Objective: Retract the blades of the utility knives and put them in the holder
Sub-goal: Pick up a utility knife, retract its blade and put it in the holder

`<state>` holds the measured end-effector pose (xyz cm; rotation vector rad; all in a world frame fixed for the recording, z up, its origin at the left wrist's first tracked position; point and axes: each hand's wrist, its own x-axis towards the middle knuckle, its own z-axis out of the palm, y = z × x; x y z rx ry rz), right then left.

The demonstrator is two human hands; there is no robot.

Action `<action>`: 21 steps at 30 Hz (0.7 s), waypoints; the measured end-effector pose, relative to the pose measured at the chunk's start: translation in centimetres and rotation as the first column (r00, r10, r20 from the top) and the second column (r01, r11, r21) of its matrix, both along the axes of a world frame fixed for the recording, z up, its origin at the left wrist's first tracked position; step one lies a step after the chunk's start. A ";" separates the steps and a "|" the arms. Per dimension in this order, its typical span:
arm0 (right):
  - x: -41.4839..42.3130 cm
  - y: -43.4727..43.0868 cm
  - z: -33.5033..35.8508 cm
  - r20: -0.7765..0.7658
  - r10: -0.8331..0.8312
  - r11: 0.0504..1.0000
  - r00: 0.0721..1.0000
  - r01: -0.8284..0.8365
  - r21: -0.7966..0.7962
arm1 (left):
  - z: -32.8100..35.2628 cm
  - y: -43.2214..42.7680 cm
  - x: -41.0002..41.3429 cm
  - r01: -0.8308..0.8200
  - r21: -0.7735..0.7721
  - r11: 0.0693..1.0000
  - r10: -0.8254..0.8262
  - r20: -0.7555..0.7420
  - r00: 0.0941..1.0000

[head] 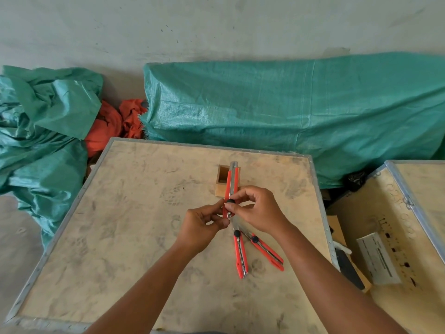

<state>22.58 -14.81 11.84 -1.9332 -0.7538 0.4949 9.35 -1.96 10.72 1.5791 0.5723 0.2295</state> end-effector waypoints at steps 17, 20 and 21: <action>11.9 7.0 -3.7 0.009 -0.245 0.970 0.969 0.245 0.005 | -3.3 6.8 12.2 0.040 0.386 0.921 0.039 -0.195 0.980; 12.5 7.9 -5.2 0.129 -0.233 0.970 0.964 0.240 -0.045 | -5.3 7.5 13.8 0.133 0.417 0.899 0.046 -0.391 0.919; 12.5 8.1 -5.8 0.165 -0.222 0.971 0.961 0.233 -0.052 | -6.0 7.5 14.1 0.148 0.389 0.909 0.032 -0.419 0.908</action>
